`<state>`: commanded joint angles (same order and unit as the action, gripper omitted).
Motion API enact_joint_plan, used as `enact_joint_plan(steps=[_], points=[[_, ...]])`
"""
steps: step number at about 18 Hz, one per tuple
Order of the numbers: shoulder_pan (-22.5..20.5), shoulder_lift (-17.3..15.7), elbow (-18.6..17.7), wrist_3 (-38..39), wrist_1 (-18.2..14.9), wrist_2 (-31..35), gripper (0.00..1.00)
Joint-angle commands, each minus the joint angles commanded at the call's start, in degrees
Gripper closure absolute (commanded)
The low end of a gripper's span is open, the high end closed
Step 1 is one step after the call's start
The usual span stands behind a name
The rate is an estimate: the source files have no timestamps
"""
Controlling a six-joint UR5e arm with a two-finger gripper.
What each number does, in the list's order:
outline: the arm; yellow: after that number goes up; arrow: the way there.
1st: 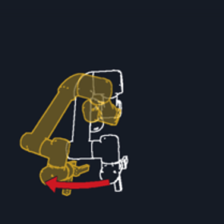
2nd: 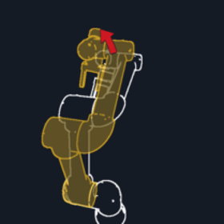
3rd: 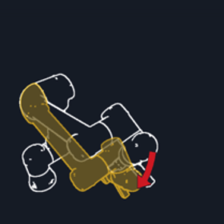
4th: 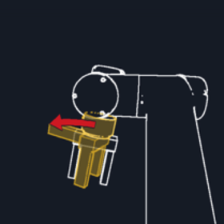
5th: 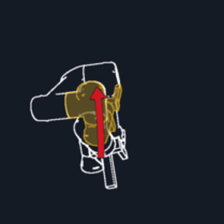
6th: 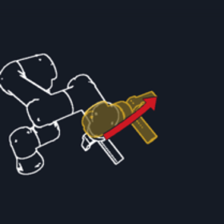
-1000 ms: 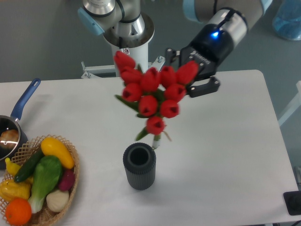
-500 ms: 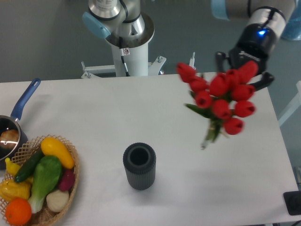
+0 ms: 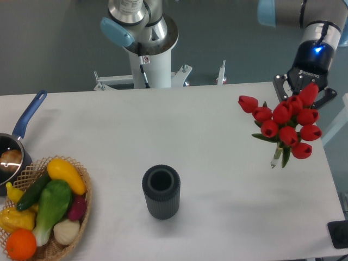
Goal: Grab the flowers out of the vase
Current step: 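Carry the tulip bunch away from the vase, holding it aloft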
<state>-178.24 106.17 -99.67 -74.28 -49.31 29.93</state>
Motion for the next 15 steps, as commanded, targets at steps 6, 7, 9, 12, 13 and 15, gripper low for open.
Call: enact_joint_plan(steps=[6, 7, 9, 12, 13, 15], points=[[1.49, -0.61, 3.76, 0.54, -3.85, 18.28, 1.0], [2.97, -0.53, 6.04, 0.45, -6.22, 21.8, 1.0], [5.44, -0.35, 9.04, 0.36, -9.22, 27.18, 1.0], [8.77, 0.17, 11.68, 0.19, -9.84, 34.82, 0.99], [10.18, 0.78, 12.47, -0.16, -10.37, 37.98, 1.0], [11.68, 0.97, 13.62, -0.51, -13.26, 43.35, 1.0]])
